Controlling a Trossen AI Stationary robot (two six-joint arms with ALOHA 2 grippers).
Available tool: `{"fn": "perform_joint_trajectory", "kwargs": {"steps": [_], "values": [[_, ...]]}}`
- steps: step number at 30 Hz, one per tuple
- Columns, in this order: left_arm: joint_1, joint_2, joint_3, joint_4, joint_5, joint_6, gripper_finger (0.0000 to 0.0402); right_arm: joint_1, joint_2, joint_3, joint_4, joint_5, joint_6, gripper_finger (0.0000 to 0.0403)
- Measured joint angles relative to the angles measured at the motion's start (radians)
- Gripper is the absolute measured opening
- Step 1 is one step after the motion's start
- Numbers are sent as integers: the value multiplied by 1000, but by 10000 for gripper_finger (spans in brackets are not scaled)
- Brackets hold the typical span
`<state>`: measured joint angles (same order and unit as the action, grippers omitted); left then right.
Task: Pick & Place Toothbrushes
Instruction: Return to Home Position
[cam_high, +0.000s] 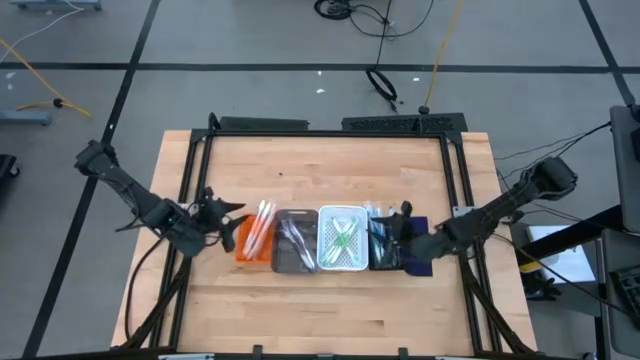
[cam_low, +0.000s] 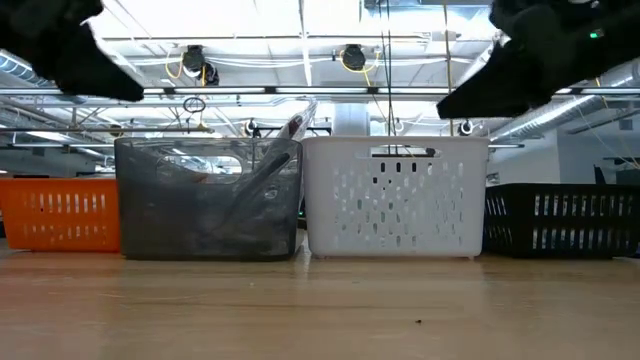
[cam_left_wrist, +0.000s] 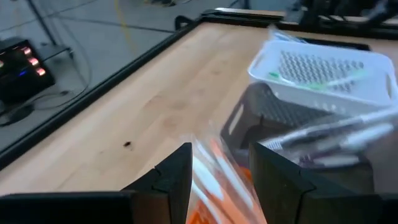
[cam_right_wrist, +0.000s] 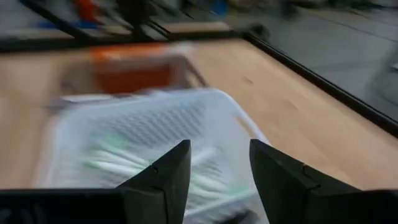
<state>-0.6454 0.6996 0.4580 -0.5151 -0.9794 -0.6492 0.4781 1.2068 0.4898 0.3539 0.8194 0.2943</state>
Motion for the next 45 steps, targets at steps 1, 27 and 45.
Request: {"fn": "perform_joint_trajectory", "kwargs": {"steps": [1,27,45], "values": [[-12,-31,-32,28,0,28,159,-8,-29,-39,82,-43,-44,155],[367,-662,-443,588,355,629,159,-524,-651,-465,130,-739,-341,155],[521,-660,-443,582,422,509,159,-709,-648,-467,120,-847,-97,155]]}}
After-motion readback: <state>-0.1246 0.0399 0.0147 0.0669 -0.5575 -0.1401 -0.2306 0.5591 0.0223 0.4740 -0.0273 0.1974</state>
